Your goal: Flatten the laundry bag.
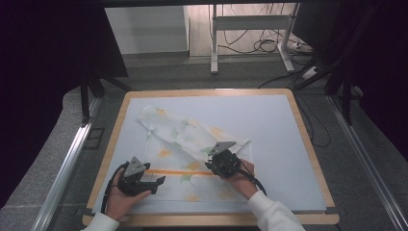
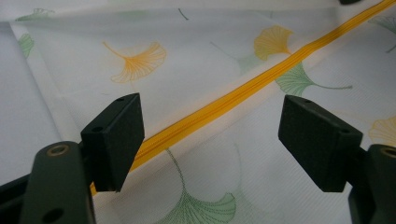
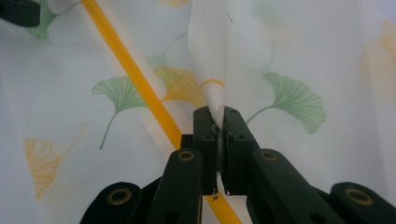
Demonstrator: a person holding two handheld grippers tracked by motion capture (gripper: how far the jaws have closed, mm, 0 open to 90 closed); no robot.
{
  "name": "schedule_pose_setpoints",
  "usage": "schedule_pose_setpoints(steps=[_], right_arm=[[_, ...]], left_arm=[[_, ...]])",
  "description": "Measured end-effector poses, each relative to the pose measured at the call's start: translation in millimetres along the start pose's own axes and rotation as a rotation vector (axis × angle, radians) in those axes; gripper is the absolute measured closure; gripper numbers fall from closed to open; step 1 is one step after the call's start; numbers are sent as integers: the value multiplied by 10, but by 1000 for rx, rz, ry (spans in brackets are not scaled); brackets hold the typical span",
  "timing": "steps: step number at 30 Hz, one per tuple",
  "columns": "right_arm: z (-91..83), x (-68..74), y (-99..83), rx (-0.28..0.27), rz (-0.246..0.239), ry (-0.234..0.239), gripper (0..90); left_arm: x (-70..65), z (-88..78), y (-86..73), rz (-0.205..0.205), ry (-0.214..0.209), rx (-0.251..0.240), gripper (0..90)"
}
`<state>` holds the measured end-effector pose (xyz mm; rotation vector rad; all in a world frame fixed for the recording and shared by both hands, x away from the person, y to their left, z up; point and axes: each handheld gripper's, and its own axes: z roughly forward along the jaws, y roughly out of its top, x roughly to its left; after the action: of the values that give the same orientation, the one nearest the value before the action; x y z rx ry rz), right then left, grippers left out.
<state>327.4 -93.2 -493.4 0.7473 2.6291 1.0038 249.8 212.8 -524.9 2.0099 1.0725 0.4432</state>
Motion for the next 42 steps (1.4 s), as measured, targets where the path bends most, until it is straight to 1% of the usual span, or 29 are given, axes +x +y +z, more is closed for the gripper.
schedule_pose_setpoints(steps=[2, 7, 8, 9, 10, 11, 12, 13, 14, 16, 18, 20, 22, 25, 26, 27, 28, 30, 38, 42], right_arm=[[-23, -23, 7, -9, 2, -4, 855], [-115, -139, 31, -44, 31, -12, 857], [-137, -176, 36, -51, 44, -16, 857], [-137, -176, 36, -51, 44, -16, 857], [-149, -202, 36, -58, 49, -15, 856], [-171, -262, 33, -69, 63, -17, 857], [-181, -294, 34, -70, 63, -20, 857], [-181, -294, 34, -70, 63, -20, 857], [-194, -325, 34, -73, 69, -27, 858], [-236, -430, 40, -97, 98, -31, 858], [-245, -453, 42, -102, 102, -35, 858], [-269, -513, 47, -114, 121, -41, 858], [-290, -570, 49, -125, 128, -51, 859], [-315, -664, 35, -130, 160, -72, 860], [-319, -679, 32, -133, 163, -74, 860], [-333, -720, 24, -143, 179, -77, 861], [-337, -733, 23, -147, 182, -78, 861], [-357, -804, 13, -160, 203, -89, 862], [-335, -916, 7, -171, 237, -104, 862], [-315, -980, 11, -176, 244, -112, 862]], left_arm=[[0, 4, -1, 1, 1, 3, 222], [1, 5, -1, 0, 5, 4, 219], [0, 6, -1, 0, 5, 5, 220], [-2, 8, -2, 0, 5, 5, 220], [-3, 10, -2, 1, 4, 5, 220], [-2, 12, -1, 1, 4, 6, 220], [1, 10, -1, 2, 5, 6, 220], [1, 10, -1, 2, 5, 6, 220], [3, 7, -1, 2, 5, 6, 220], [4, 7, -1, 2, 5, 6, 221], [2, 11, -2, 3, 4, 8, 220], [-2, 15, -2, 4, 4, 9, 221], [-4, 13, -2, 5, 6, 10, 221], [4, 13, -3, 1, 11, 11, 221], [4, 13, -3, 0, 12, 11, 221], [4, 14, -3, 1, 11, 11, 221], [2, 17, -3, 2, 9, 12, 221], [-1, 20, -2, 5, 8, 14, 221], [-5, 22, -2, 7, 7, 14, 221], [-9, 29, -1, 11, 6, 17, 220]])
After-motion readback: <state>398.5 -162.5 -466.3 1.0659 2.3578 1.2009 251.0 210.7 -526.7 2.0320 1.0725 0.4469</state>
